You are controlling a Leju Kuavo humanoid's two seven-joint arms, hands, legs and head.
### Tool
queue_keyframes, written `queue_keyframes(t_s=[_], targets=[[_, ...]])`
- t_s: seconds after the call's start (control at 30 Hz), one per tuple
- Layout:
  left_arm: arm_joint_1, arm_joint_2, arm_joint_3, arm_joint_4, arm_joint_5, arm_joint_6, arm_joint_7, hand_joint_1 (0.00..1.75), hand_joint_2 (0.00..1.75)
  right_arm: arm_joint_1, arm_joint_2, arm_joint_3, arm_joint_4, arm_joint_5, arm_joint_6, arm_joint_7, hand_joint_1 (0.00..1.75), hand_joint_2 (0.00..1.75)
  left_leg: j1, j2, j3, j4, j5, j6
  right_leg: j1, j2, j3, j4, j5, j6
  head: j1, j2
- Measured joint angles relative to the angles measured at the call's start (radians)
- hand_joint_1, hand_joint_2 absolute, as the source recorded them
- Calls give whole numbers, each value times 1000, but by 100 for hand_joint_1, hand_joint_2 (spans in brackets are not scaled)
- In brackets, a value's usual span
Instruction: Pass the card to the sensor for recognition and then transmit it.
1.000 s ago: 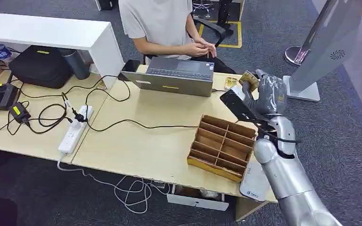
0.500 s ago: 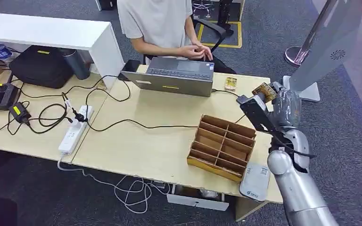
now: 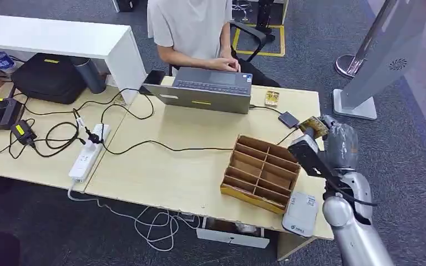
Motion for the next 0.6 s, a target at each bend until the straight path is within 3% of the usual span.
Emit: queue_keyframes(t_s=[0.3,0.6], targets=[[0,0,0,0,16,21,-5,0,175,133,-31,-23,-79,-6,-10,-44,175,175,0,0,0,0,0,0,0,0,0,0,0,0,0,0],[0,0,0,0,19,23,-16,0,175,192,-45,-49,-102,-7,-14,-59,175,175,0,0,0,0,0,0,0,0,0,0,0,0,0,0]])
